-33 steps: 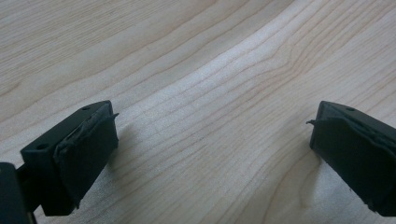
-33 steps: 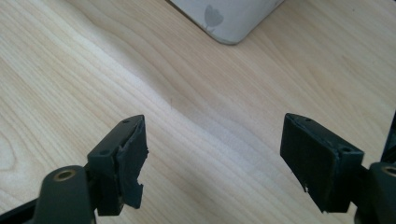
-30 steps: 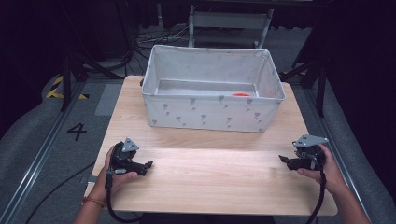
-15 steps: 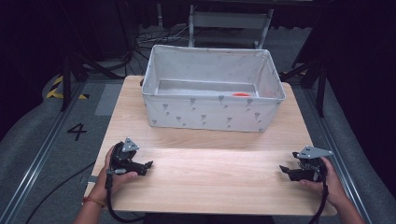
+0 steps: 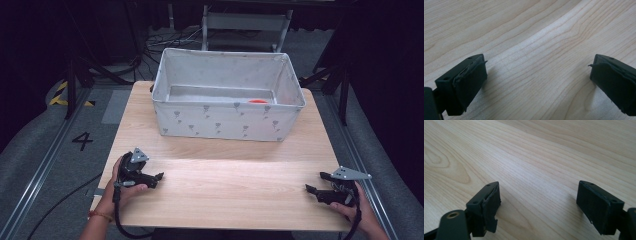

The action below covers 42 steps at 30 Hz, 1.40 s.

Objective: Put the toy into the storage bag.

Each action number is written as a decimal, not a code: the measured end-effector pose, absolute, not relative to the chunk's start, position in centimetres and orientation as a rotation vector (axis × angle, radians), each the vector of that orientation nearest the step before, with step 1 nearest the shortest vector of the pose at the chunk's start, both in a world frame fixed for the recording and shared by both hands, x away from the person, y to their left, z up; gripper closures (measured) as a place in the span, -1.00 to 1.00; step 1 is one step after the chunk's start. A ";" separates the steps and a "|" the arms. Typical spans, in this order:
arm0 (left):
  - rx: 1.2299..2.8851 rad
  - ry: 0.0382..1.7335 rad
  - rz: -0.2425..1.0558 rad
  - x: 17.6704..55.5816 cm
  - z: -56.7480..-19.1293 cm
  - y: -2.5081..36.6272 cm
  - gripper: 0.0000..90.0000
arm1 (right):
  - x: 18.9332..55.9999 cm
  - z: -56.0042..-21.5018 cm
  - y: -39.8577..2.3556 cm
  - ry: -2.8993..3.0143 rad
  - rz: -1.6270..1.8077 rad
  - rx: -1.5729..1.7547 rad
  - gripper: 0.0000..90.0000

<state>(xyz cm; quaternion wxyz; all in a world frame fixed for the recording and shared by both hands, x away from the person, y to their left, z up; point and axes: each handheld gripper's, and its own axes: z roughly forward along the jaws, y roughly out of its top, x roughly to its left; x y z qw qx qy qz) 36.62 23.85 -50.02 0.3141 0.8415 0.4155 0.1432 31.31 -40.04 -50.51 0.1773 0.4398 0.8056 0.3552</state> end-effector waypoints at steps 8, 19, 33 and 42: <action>2.218 1.095 0.378 36.6 -50.0 23.9 -0.97 | 31.3 -50.5 -40.1 2.272 0.997 1.248 -0.59; 2.218 1.095 0.378 36.6 -50.0 23.9 -0.97 | 31.3 -50.5 -40.1 2.271 0.996 1.249 -0.60; 2.219 1.102 0.378 36.6 -50.0 23.8 -0.99 | 31.3 -50.6 -40.0 2.266 0.985 1.267 -0.67; 2.219 1.103 0.378 36.6 -50.0 23.8 -0.99 | 31.3 -50.6 -40.0 2.265 0.984 1.267 -0.67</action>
